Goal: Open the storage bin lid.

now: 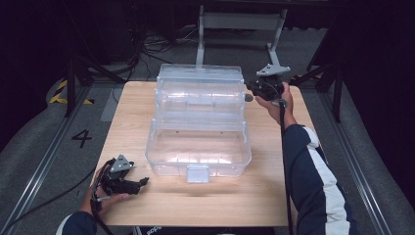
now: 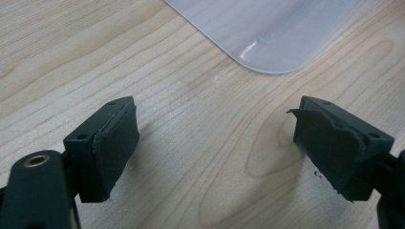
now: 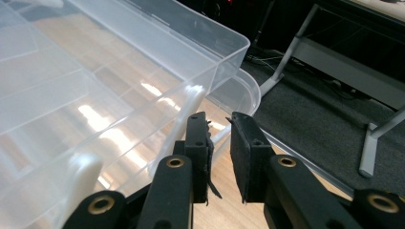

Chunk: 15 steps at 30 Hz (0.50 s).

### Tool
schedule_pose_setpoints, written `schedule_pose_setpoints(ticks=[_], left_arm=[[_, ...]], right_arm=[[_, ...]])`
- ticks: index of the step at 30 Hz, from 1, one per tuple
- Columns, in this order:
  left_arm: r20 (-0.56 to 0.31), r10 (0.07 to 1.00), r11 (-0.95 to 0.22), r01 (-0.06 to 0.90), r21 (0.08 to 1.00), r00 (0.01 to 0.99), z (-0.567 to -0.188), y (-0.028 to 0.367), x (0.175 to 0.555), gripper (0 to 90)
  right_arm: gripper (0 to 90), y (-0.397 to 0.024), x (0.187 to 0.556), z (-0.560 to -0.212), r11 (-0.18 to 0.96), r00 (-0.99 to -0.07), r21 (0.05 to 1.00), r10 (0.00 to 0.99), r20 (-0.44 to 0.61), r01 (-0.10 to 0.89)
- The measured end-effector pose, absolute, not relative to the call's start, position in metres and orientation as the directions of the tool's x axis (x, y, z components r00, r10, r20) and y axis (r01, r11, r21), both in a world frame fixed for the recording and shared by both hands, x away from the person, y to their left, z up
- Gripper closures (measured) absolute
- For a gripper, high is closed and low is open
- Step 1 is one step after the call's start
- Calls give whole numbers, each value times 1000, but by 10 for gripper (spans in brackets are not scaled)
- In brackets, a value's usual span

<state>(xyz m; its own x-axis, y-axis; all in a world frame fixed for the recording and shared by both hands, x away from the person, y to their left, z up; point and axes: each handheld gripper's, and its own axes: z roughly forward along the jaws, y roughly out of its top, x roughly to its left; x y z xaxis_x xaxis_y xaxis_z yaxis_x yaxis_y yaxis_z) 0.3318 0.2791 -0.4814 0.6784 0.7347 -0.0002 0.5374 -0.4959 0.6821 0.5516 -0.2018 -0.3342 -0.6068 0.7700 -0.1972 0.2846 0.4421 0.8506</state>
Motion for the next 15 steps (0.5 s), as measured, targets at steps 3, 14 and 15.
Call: schedule_pose_setpoints(ticks=[3, 14, 15], left_arm=[[-2, 735, -495, 538, 683, 678, -481, 279, 332, 158], [1, 743, -490, 543, 682, 670, -481, 280, 331, 157], [1, 743, -490, 543, 682, 670, -481, 280, 331, 157]], right_arm=[[772, -204, 544, -333, 444, -616, 853, 762, -198, 276], [758, -210, 516, -330, 465, -654, 852, 727, -211, 242], [758, -210, 516, -330, 465, -654, 852, 727, -211, 242]])
